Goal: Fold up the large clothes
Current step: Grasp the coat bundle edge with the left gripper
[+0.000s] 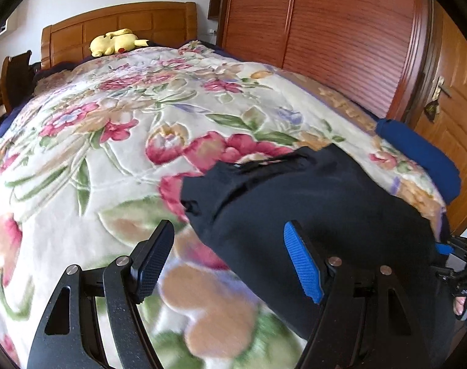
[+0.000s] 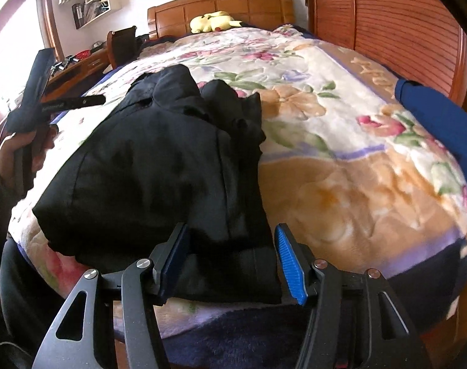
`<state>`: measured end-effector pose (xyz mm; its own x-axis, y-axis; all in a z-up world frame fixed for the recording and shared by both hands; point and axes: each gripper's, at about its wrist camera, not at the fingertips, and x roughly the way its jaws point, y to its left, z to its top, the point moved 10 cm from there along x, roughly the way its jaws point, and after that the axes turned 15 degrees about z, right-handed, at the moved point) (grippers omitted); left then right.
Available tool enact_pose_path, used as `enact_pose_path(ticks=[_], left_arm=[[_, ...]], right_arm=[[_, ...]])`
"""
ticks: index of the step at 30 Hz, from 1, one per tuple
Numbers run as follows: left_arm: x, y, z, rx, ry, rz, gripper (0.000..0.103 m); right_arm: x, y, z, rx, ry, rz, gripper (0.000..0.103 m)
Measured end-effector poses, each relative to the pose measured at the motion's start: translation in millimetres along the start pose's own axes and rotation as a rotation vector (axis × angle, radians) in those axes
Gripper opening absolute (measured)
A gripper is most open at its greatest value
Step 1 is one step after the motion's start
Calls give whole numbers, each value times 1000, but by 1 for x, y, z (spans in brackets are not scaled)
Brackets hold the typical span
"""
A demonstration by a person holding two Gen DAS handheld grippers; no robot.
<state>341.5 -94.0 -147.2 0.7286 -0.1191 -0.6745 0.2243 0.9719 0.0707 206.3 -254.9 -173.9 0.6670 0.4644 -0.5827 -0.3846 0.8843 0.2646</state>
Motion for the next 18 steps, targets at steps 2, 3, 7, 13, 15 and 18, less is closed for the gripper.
enact_pose_path(ticks=[2, 3, 7, 13, 15, 18], left_arm=[[10, 3, 4, 9, 10, 18, 75], [17, 4, 6, 13, 16, 27, 75], [42, 6, 7, 26, 47, 59, 75], [58, -1, -2, 7, 87, 41, 77], [61, -3, -6, 8, 91, 54, 78], [64, -6, -9, 16, 99, 65, 78]], right_arm=[[4, -3, -1, 1, -2, 10, 62], [6, -4, -2, 8, -4, 19, 63], [9, -9, -6, 46, -12, 50, 66], [13, -9, -9, 44, -15, 62, 67], [13, -8, -9, 50, -15, 71, 67], [16, -6, -9, 51, -12, 84, 67]])
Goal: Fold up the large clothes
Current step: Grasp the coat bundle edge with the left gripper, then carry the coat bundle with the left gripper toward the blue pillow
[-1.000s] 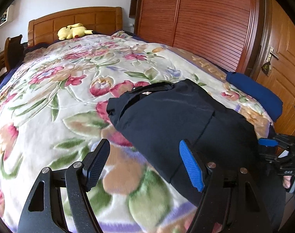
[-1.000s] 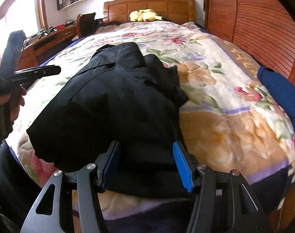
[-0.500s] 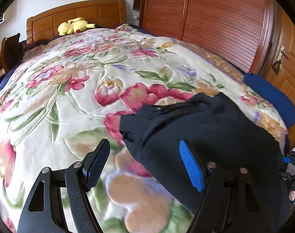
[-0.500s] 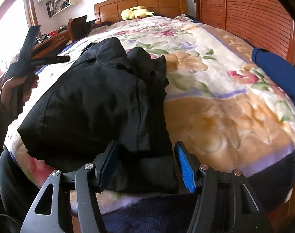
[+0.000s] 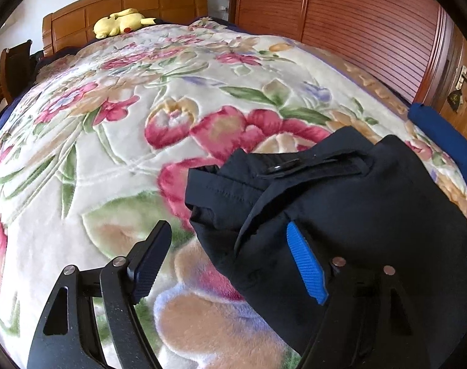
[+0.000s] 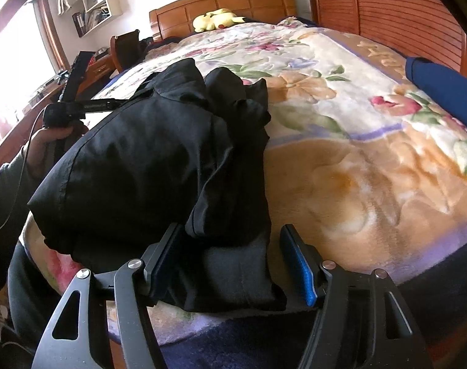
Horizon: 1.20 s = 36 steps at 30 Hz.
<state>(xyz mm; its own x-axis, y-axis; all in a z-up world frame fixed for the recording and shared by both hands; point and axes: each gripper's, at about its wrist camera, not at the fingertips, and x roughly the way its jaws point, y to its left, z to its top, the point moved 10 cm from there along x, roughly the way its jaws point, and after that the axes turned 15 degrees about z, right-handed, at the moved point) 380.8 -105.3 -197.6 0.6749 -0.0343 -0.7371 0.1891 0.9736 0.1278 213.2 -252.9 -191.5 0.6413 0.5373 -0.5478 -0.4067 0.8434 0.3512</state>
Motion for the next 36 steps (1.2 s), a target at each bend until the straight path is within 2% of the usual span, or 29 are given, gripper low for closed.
enact_pose_path(ticks=[3, 8, 11, 12, 13, 15, 16, 19, 24, 25, 33, 36], left_arm=[[3, -2, -2, 6, 5, 15, 79], [6, -5, -4, 12, 1, 19, 79], [8, -5, -6, -19, 19, 7, 79], [7, -6, -6, -31, 24, -3, 76], [6, -9, -6, -34, 24, -20, 66], [4, -15, -7, -38, 30, -61, 54], [1, -17, -7, -35, 29, -66, 45], [-5, -21, -6, -14, 24, -58, 29], [-32, -18, 8, -13, -43, -17, 13], [-39, -17, 13, -14, -64, -7, 2], [-84, -19, 37, 11, -151, 57, 0], [-110, -25, 54, 10, -233, 78, 0]], right_arm=[[3, 2, 0, 4, 2, 30, 66], [7, 5, 0, -3, 8, 80, 53], [6, 6, 0, -3, -1, 119, 43], [6, 7, -1, -1, -7, 139, 35], [5, 8, -1, 6, -17, 162, 27], [5, 9, -1, 4, -36, 178, 22], [5, 10, 0, -10, -44, 173, 20], [2, 11, 1, -26, -72, 160, 17], [-7, 13, 6, -51, -104, 157, 15], [-10, 14, 8, -62, -109, 159, 15], [-33, 8, 31, -139, -180, 134, 13], [-47, -1, 41, -156, -213, 124, 13]])
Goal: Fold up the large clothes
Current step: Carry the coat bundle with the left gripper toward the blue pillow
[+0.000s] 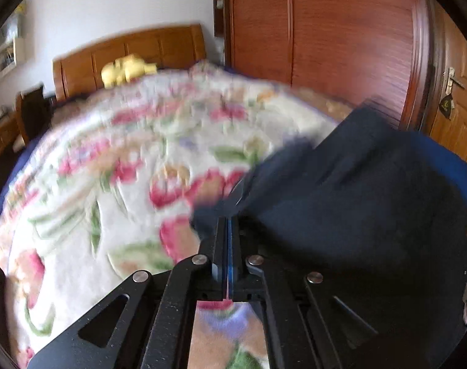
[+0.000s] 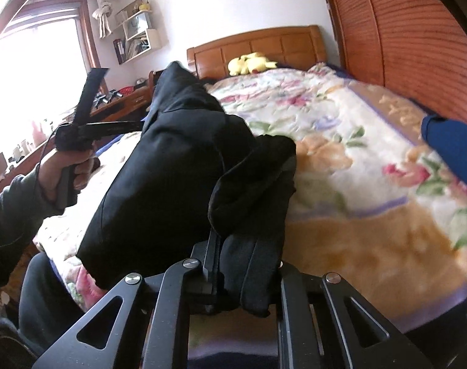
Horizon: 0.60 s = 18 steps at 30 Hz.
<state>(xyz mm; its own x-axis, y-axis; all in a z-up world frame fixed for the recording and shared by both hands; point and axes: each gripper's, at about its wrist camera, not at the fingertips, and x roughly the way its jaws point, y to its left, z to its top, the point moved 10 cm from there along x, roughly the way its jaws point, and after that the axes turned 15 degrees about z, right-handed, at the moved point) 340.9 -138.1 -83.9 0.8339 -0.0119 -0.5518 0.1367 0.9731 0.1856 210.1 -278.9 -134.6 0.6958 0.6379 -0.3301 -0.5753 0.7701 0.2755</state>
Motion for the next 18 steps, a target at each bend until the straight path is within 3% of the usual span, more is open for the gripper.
enact_pose_path(ticks=[5, 8, 10, 11, 13, 18], left_arm=[[-27, -28, 44, 29, -73, -20, 0], [-22, -35, 50, 16, -37, -34, 0], [-14, -32, 44, 25, -15, -1, 0], [-10, -30, 36, 32, 2, 13, 4], [2, -25, 19, 22, 49, 6, 26], [31, -15, -32, 1, 159, -8, 53]], right_arm=[[1, -3, 8, -90, 38, -37, 12], [2, -19, 7, -82, 54, -77, 12], [-5, -32, 9, -64, 47, -109, 11], [-9, -39, 10, -41, 39, -117, 11], [-16, -51, 11, -6, 31, -142, 11], [-8, -59, 0, 29, 57, -163, 11]])
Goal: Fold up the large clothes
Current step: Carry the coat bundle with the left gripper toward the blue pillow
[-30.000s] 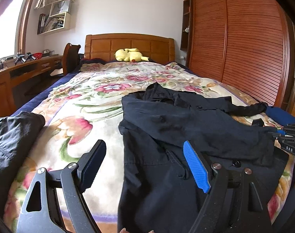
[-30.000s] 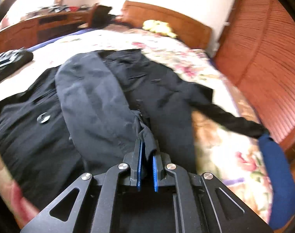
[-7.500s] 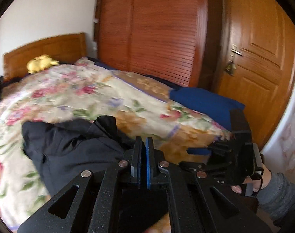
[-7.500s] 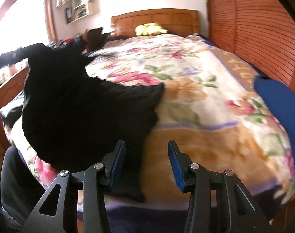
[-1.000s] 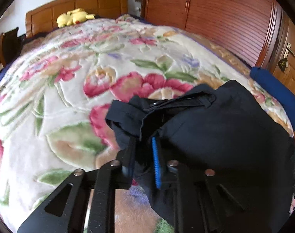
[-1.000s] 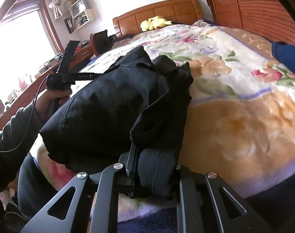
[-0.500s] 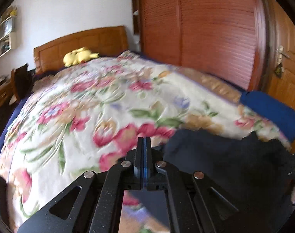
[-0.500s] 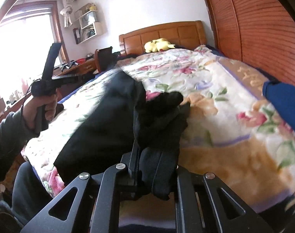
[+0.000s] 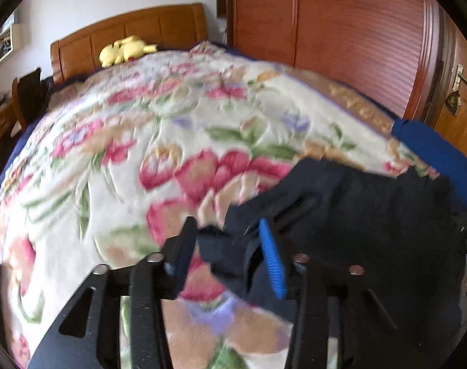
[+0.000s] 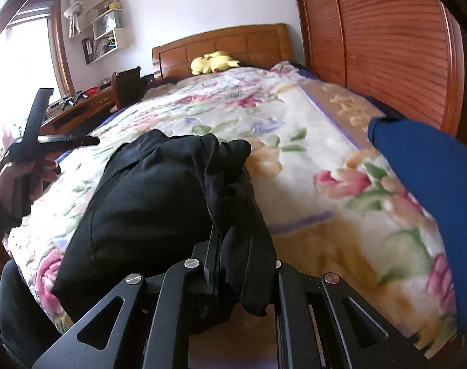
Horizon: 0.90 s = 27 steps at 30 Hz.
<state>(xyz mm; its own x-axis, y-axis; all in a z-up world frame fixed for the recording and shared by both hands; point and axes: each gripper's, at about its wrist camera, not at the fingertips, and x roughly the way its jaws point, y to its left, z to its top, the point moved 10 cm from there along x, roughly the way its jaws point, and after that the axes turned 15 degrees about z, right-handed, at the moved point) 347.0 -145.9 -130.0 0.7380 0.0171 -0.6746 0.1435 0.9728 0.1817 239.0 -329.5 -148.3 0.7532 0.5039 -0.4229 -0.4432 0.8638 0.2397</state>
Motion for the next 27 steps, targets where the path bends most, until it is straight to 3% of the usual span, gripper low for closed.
enact_pose_path(ticks=[1, 3, 11, 12, 15, 16, 19, 22, 27], left_arm=[[4, -2, -8, 0, 13, -11, 61], [13, -9, -21, 7, 44, -37, 68], [39, -19, -21, 21, 32, -14, 68], [41, -22, -17, 34, 18, -15, 62], [46, -31, -11, 62, 21, -61, 18], [47, -35, -12, 68, 32, -76, 12], [33, -35, -2, 82, -9, -39, 7], [-4, -28, 25, 50, -84, -33, 6], [-58, -34, 72, 88, -173, 11, 6]], right_arm=[[2, 2, -1, -8, 5, -13, 11], [4, 6, -3, -14, 10, -27, 11], [0, 1, -3, 15, 11, -31, 11], [-1, 0, -3, 17, 10, -30, 11], [0, -1, -3, 20, 1, -19, 11], [-1, -2, -3, 22, -8, -14, 11], [-8, 1, 3, 20, -56, -1, 11], [-23, 12, 18, -3, -127, 31, 11], [-57, 26, 51, -69, -214, 52, 10]])
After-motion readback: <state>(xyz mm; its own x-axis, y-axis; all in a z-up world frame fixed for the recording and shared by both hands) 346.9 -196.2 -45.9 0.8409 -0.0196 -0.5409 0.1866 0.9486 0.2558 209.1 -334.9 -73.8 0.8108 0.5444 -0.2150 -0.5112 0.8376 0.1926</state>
